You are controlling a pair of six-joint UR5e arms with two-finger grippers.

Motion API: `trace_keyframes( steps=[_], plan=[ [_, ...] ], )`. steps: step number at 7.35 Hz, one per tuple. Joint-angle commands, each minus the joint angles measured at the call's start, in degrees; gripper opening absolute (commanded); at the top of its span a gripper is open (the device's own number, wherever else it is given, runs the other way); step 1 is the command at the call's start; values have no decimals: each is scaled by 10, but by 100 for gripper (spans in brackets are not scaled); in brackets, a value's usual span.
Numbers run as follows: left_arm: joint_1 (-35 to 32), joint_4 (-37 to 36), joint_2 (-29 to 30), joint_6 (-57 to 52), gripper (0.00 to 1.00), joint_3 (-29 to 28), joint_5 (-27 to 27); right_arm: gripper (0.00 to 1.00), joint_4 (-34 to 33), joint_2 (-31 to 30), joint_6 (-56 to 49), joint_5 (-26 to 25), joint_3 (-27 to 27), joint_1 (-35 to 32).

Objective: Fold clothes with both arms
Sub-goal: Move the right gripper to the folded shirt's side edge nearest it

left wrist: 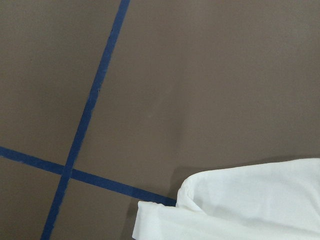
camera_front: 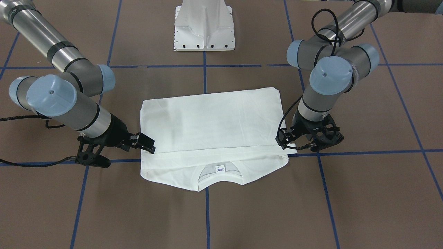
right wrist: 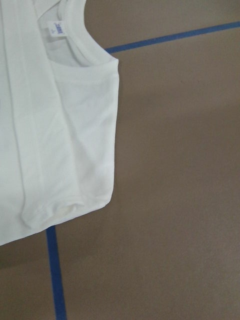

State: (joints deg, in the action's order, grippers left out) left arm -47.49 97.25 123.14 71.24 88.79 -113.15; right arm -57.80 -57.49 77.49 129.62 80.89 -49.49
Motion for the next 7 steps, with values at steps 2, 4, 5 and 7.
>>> trace_keyframes(
  steps=[2, 4, 5, 7],
  plan=[
    [-1, -2, 1, 7, 100, 20, 13, 100, 1, -72, 6, -35, 72, 55],
    [-1, -6, -1, 9, 100, 31, 21, 100, -1, -121, 6, -52, 122, 96],
    [-1, -6, 0, 9, 100, 32, 21, 100, -35, -133, 6, -56, 149, 110],
    [-1, -5, -2, 9, 100, 32, 21, 100, -128, -133, 6, -85, 196, 147]
  ],
)
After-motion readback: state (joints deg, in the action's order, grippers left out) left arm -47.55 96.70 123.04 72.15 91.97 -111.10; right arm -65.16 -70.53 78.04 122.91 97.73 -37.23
